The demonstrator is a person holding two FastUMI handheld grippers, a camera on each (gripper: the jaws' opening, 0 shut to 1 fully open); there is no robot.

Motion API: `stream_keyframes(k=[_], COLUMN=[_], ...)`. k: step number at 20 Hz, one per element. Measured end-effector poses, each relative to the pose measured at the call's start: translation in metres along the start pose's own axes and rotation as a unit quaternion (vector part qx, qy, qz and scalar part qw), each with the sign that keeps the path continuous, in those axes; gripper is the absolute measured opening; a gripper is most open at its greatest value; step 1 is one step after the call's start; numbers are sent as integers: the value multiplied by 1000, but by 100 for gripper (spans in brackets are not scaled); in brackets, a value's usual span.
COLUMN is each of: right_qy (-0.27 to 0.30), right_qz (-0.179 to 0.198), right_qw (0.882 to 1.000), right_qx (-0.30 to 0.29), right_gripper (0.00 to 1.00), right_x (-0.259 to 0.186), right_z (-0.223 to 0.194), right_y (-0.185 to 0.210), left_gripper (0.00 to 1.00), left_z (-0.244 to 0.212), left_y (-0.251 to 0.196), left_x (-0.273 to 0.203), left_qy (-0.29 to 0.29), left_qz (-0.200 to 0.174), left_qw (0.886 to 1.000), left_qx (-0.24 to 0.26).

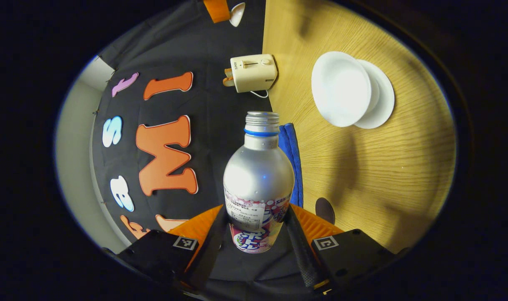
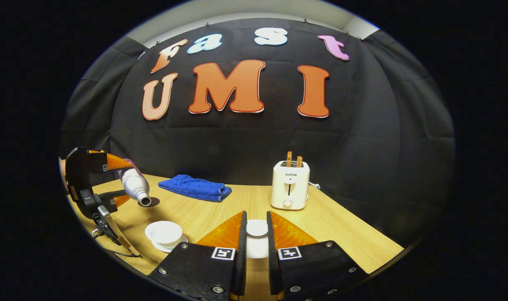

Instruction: Open the teacup lid with one hand, grasp the water bottle and pour water into the teacup with the other hand; after pouring, place the water bottle on the coaster and then close the teacup lid.

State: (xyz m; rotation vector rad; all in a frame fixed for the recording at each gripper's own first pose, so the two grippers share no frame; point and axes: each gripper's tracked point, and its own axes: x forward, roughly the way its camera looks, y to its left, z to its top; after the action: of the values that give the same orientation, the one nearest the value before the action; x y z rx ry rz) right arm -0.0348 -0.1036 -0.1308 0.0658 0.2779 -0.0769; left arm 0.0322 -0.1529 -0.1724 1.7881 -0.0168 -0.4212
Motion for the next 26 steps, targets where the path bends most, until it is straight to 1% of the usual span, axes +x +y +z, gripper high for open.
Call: stream_keyframes(k=[2,4,5,8,9,10,11,13,16,17,18,19,21,22,26], right_qy=[0,1,2,3,4,5,5,5,6,6,6,6,5,5,8], right_qz=[0,0,1,3,2,3,2,3,2,3,3,3,2,2,1], right_qw=[1000,1000,1000,1000,1000,1000,1000,1000,1000,1000,1000,1000,1000,1000,1000], right_qx=[0,0,-1,-3,-5,-6,-6,-5,-4,-4,-3,-3,-3,-3,-1], right_gripper=[23,23,23,23,23,23,23,23,23,23,23,23,23,23,23], right_x=[-1,-1,-1,-1,0,1,1,0,0,0,0,0,0,0,-1], right_z=[0,-1,-1,-2,-3,-4,-4,-4,-5,-5,-5,-4,-4,-5,-5], right_y=[0,0,0,0,0,0,0,0,0,0,0,-1,-1,-1,-2], left_gripper=[83,88,86,83,89,85,88,86,85,89,89,88,83,86,86], left_z=[3,4,4,2,2,1,1,1,4,5,5,6,7,6,5], left_y=[1,2,1,-5,-5,-4,-5,-4,-1,-1,1,1,2,2,5], left_x=[0,0,0,0,1,0,0,-1,-2,-1,-1,0,1,0,1], left_qy=[-5,-9,-9,-7,-5,-6,-6,-7,-10,-11,-12,-13,-14,-14,-12], left_qz=[1,1,-1,-11,-10,-10,-10,-11,-4,-3,-1,0,5,5,9], left_qw=[1000,1000,999,998,998,997,997,997,996,996,996,995,995,995,994], left_qx=[15,30,37,54,63,70,75,80,90,92,94,95,99,100,109])
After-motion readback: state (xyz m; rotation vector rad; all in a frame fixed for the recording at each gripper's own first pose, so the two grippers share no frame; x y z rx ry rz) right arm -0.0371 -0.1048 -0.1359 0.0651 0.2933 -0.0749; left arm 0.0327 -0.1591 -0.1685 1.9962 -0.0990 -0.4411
